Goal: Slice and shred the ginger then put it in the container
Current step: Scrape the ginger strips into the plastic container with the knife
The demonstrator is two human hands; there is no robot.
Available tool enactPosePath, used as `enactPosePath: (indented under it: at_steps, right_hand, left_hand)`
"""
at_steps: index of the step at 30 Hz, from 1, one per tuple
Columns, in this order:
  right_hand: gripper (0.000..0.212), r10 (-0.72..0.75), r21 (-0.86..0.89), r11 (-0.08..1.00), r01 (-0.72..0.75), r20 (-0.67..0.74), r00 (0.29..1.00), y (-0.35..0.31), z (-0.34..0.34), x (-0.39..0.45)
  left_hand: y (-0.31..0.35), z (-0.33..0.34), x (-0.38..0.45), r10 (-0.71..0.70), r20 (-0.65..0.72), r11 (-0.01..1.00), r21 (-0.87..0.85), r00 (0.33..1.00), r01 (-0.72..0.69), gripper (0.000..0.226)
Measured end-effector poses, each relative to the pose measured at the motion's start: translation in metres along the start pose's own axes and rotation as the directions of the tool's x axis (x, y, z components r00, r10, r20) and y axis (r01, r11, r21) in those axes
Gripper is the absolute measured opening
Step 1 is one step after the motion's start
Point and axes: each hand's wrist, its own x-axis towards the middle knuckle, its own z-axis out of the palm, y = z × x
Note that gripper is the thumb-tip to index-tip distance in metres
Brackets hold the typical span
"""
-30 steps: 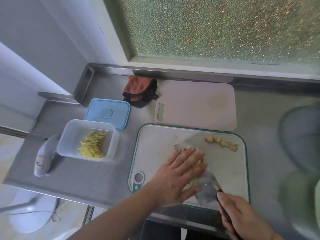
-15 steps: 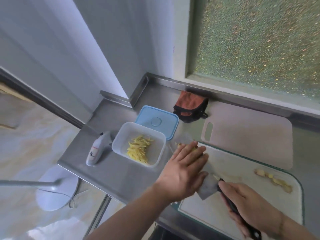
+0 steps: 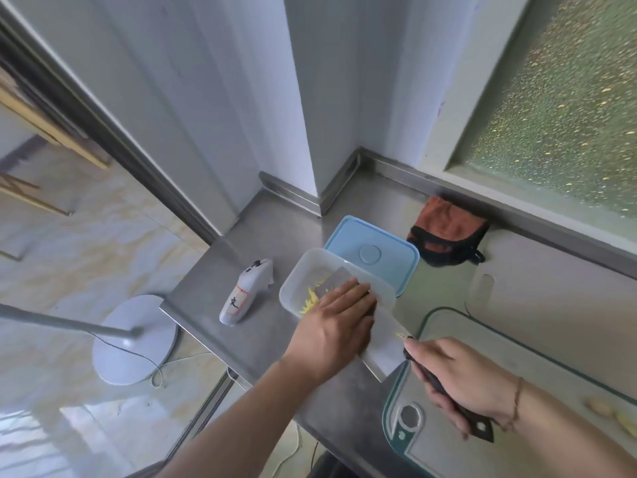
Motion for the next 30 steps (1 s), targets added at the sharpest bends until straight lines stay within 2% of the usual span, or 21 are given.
enactPosePath:
  at_steps: [6,10,13,15,17,21,25,30]
  right_hand:
    - [0.048,0.042,-0.052,0.998,-0.044,-0.032,0.999,0.0,-0.009,-0.014]
    - [0.049,0.098,-0.056,0.993,-0.1,-0.049,0.994,0.008,-0.019,-0.027]
    - [0.05,0.117,-0.063,0.991,-0.12,-0.058,0.991,0.009,-0.024,-0.033]
    - [0.049,0.121,-0.059,0.99,-0.124,-0.054,0.991,0.007,-0.024,-0.033]
    - [0.048,0.123,-0.056,0.991,-0.125,-0.044,0.991,0.004,-0.023,-0.032]
    - [0.047,0.094,-0.053,0.994,-0.096,-0.039,0.995,-0.003,-0.017,-0.026]
    - [0.047,0.088,-0.048,0.995,-0.09,-0.034,0.995,-0.004,-0.016,-0.028]
    - [0.049,0.114,-0.034,0.993,-0.115,-0.026,0.993,0.001,-0.02,-0.039]
  left_hand:
    - [-0.015,-0.002,0.006,-0.112,-0.022,0.991,0.078,0.994,0.113,0.026]
    - [-0.016,-0.006,0.012,-0.291,0.021,0.936,0.214,0.956,0.28,0.016]
    - [-0.014,-0.01,0.015,-0.38,-0.016,0.91,0.174,0.925,0.377,0.019]
    - [-0.007,-0.013,0.019,-0.334,-0.069,0.935,0.105,0.94,0.34,0.018]
    - [0.003,-0.016,0.022,-0.24,-0.066,0.971,-0.003,0.969,0.24,0.017]
    - [0.011,-0.016,0.022,-0.063,0.091,0.995,-0.069,0.994,0.069,0.011]
    - [-0.003,-0.013,0.018,-0.104,0.089,0.994,-0.034,0.991,0.108,0.009]
    - [-0.019,-0.014,0.015,-0.171,0.046,0.985,0.01,0.984,0.171,0.02]
